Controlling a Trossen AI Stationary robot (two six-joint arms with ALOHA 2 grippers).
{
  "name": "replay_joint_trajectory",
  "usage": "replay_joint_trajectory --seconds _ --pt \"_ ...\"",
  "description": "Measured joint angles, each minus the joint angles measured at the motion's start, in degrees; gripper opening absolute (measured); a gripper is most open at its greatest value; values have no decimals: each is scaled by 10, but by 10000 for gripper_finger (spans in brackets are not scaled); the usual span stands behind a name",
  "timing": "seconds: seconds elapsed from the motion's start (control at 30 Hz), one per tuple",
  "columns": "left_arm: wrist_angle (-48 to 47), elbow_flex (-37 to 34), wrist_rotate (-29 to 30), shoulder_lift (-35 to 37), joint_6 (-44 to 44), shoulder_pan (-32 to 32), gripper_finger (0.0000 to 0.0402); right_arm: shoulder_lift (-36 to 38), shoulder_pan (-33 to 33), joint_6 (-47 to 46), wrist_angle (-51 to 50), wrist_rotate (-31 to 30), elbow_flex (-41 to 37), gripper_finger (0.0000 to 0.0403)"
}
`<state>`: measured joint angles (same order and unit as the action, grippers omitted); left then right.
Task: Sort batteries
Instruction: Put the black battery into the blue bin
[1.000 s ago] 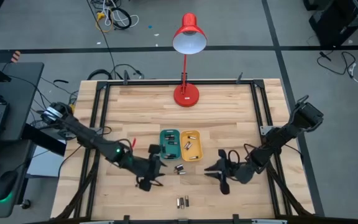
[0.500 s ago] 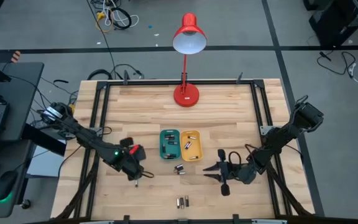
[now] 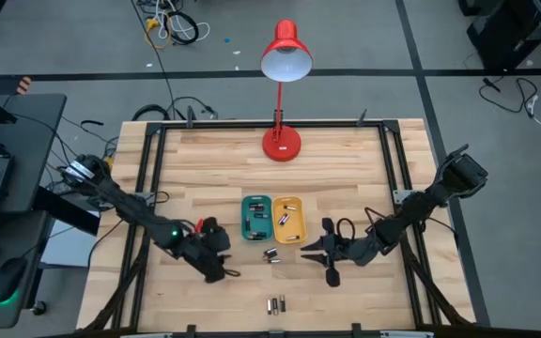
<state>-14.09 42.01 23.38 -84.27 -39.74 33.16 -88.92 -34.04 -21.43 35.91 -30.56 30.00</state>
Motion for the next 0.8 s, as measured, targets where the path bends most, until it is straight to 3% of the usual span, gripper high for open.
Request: replay_joint_trajectory --seconds 0.2,0.37,0.5,0.63,0.8 --pt "234 -48 2 -5 119 7 172 0 6 8 2 -4 0 74" --pt "354 -85 33 -28 163 6 172 0 14 10 5 -20 0 74" --pt "454 -93 45 -81 183 5 172 0 16 6 7 -23 0 74" --pt "541 -90 101 -152 186 2 172 0 9 5 7 -24 0 74" --pt "656 -89 109 -237 202 -5 172 0 6 5 9 -24 0 74"
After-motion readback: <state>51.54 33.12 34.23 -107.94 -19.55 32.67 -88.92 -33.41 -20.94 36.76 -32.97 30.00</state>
